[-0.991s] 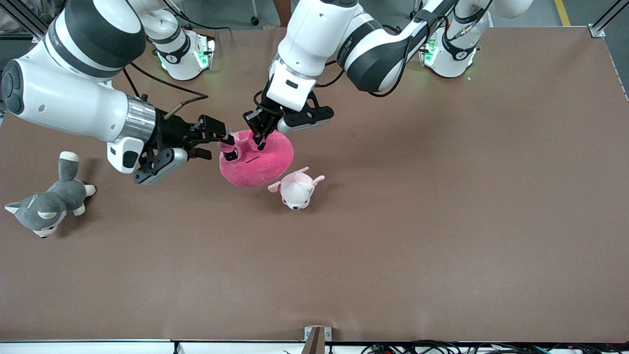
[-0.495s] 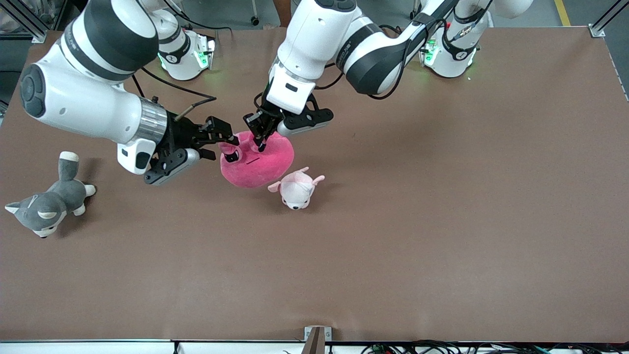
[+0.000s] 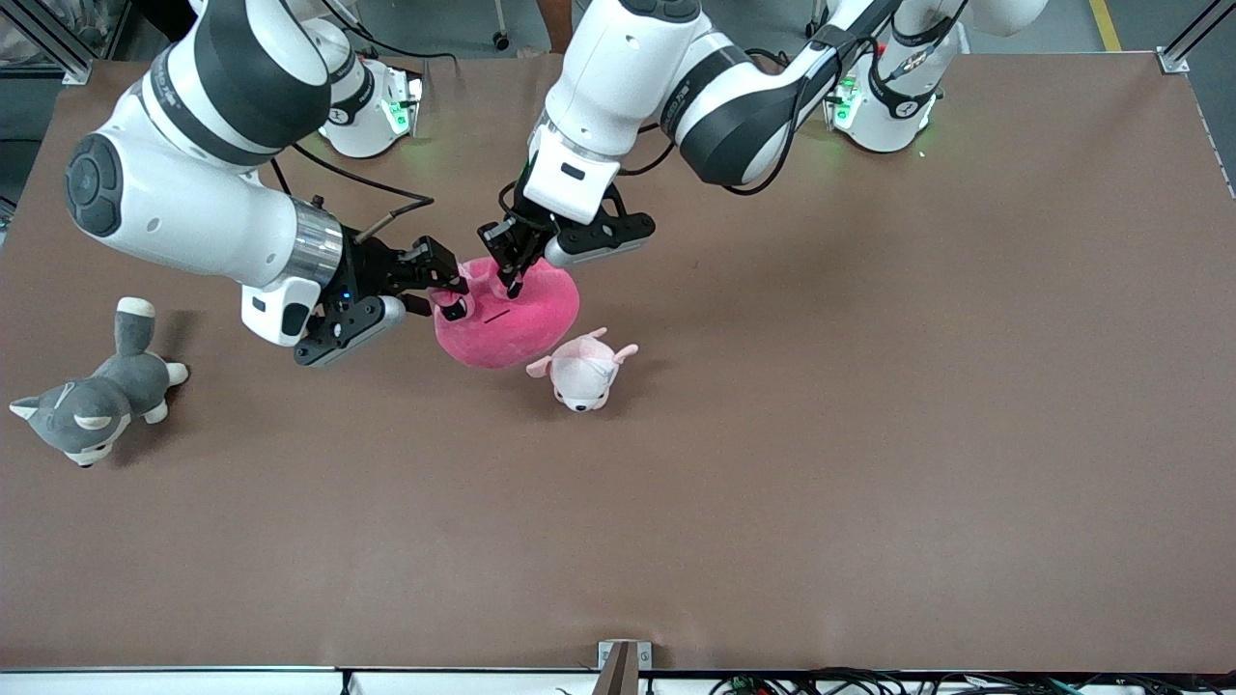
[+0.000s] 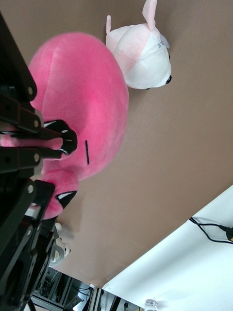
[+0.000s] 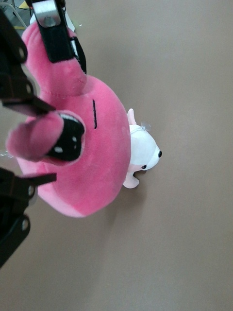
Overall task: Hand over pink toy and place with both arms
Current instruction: 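Close the right gripper on the pink plush beside the left gripper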
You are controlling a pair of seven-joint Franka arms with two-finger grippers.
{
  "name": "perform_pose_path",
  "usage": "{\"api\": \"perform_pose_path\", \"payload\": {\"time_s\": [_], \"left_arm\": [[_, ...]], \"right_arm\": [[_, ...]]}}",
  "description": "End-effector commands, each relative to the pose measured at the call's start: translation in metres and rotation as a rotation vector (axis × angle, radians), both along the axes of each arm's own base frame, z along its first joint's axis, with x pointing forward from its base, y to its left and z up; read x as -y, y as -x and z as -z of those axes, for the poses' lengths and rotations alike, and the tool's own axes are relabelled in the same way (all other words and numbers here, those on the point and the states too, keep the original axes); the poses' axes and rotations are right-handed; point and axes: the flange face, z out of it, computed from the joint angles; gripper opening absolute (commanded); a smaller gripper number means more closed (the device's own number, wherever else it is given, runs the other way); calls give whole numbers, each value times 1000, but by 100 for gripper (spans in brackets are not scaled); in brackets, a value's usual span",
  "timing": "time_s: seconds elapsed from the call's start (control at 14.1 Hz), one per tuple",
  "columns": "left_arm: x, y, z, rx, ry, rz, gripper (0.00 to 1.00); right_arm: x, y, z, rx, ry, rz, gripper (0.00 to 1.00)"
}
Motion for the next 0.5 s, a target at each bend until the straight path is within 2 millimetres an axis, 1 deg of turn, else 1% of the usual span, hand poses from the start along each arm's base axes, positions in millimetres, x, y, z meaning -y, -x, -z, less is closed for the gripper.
{"api": "perform_pose_path", "payload": {"time_s": [0.0,0.14,0.21,0.35,0.42], "left_arm": [[4,0,-6,9,14,-10,0],[3,-1,-5,10,13,-12,1],[3,-2,-5,12,14,-13,2],[3,-2,-5,11,13,-13,4],[3,-2,-5,10,13,-14,7]], "right_arm": [[-1,-1,-1,13,4,-8,22],[0,-1,0,9,6,-8,10],[-3,1,1,4,7,-15,6],[-2,1,1,2,9,-15,3],[-1,1,0,2,10,-13,1]]}}
